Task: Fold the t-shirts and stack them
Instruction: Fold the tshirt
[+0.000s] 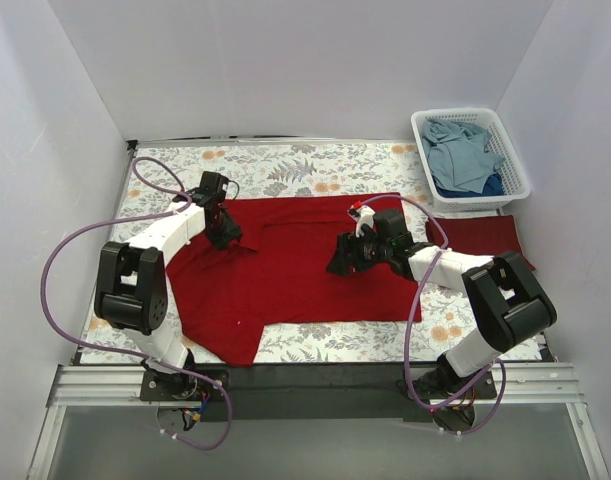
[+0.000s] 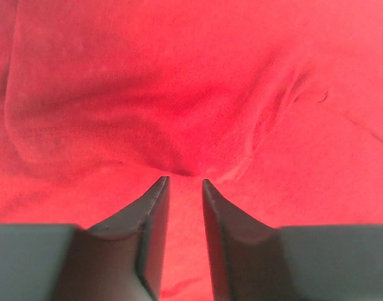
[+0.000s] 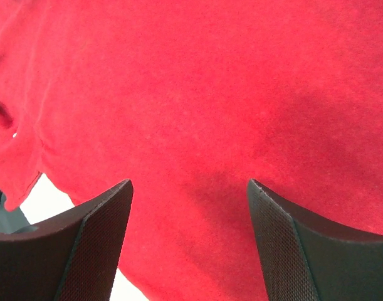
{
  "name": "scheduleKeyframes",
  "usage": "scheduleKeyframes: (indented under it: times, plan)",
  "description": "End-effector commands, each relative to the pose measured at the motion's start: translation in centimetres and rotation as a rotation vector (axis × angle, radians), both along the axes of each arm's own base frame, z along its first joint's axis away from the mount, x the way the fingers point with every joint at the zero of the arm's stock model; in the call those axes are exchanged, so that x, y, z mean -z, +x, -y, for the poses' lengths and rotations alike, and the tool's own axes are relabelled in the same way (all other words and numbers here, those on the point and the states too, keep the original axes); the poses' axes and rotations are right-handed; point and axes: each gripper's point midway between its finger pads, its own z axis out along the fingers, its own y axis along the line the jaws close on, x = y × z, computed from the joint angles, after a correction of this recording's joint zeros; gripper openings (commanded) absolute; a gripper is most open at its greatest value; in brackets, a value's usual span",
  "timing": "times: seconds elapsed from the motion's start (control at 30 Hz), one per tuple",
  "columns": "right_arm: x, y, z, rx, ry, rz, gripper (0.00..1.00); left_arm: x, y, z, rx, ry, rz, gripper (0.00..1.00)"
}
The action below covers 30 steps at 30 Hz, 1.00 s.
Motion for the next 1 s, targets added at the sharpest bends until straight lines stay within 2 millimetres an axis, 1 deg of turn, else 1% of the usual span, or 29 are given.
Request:
scheduleKeyframes:
  times: [0.0,0.03,0.07,0.1,0.13,0.17,0.2,0.23,0.27,0.3,0.33,0.37,0.4,0.43,0.47,0.5,0.57,0.6,0.63,0.67,0.7,0.73,0.77,0.8,0.93,0.97]
  plan:
    - [-0.9,0.4,-0.9,-0.046,0.040,0.030,0.79,-1.9,-1.0,0.6,0.000,-0.054,0.032,0.31]
    - [-1.0,0.4,-1.1,-0.054,0.049,0.028,0.78,-3.2,-0.6,0.6,-0.003,-0.066,0.089,0.34]
    - [-1.8,0.8,-1.7,-0.064,0.067,0.037,0.78,-3.7,-0.5,0.5,-0.007,-0.067,0.115,0.38]
    - [-1.9,0.8,-2.1,-0.072,0.087,0.014,0.77,-4.0,-0.6,0.0,-0.022,-0.052,0.138,0.42]
    - [-2.3,0.7,-2.8,-0.084,0.100,0.011,0.75,-5.2,-0.3,-0.3,-0.030,-0.052,0.190,0.43]
    - [-3.4,1.4,-3.8,-0.090,0.124,0.030,0.74,-5.5,-0.3,-0.9,-0.047,-0.039,0.213,0.43]
    - [-3.4,1.6,-4.4,-0.088,0.139,0.006,0.74,-4.9,-0.7,-2.4,-0.086,-0.015,0.210,0.43]
    - [-4.0,1.6,-5.5,-0.103,0.155,0.007,0.71,-5.0,-0.6,-3.2,-0.109,-0.011,0.227,0.43]
    - [-4.4,1.8,-6.3,-0.109,0.170,0.006,0.70,-5.5,-0.7,-4.2,-0.130,-0.002,0.254,0.43]
    - [-5.1,2.8,-7.5,-0.106,0.186,0.011,0.69,-5.0,-1.0,-5.8,-0.170,0.018,0.257,0.43]
    - [-5.6,2.9,-8.6,-0.106,0.202,-0.001,0.65,-4.0,-1.4,-7.2,-0.202,0.054,0.257,0.43]
    - [-5.6,3.3,-9.3,-0.094,0.206,-0.011,0.64,-3.8,-1.7,-7.9,-0.213,0.061,0.264,0.43]
    - [-6.0,4.6,-10.5,-0.078,0.217,-0.001,0.63,-3.4,-1.8,-9.0,-0.236,0.065,0.262,0.41]
    - [-6.2,4.8,-11.3,-0.063,0.235,-0.028,0.59,-2.5,-2.1,-9.3,-0.233,0.070,0.260,0.40]
    - [-6.3,5.3,-12.0,-0.054,0.245,-0.035,0.58,-2.2,-2.2,-9.5,-0.230,0.070,0.259,0.40]
    - [-6.1,6.3,-13.2,-0.049,0.257,-0.042,0.57,-1.4,-2.3,-9.7,-0.228,0.076,0.244,0.38]
    - [-5.8,6.7,-14.8,-0.041,0.276,-0.079,0.56,-0.5,-2.4,-9.8,-0.202,0.090,0.233,0.38]
    - [-4.2,6.9,-15.4,-0.030,0.264,-0.112,0.56,0.2,-2.5,-9.8,-0.191,0.097,0.217,0.38]
    - [-4.8,7.2,-16.6,-0.036,0.281,-0.105,0.56,0.4,-2.4,-9.9,-0.186,0.101,0.219,0.37]
    - [-4.4,7.3,-17.0,-0.023,0.288,-0.134,0.56,0.7,-2.5,-10.0,-0.180,0.106,0.212,0.37]
    - [-3.2,7.5,-17.5,-0.014,0.278,-0.155,0.56,0.8,-2.5,-10.0,-0.168,0.113,0.211,0.37]
    - [-3.3,7.5,-18.3,-0.021,0.289,-0.155,0.56,1.0,-2.4,-10.0,-0.162,0.115,0.211,0.37]
    - [-3.1,7.6,-18.7,-0.018,0.295,-0.163,0.56,1.2,-2.6,-10.0,-0.157,0.116,0.207,0.37]
    - [-2.0,7.5,-19.0,-0.005,0.290,-0.191,0.56,1.2,-2.5,-10.1,-0.154,0.121,0.211,0.37]
    - [-0.9,7.6,-20.5,0.007,0.304,-0.220,0.57,1.9,-2.8,-10.1,-0.148,0.128,0.206,0.37]
    - [-1.0,7.8,-20.8,0.006,0.309,-0.218,0.57,2.1,-2.8,-10.1,-0.144,0.129,0.203,0.37]
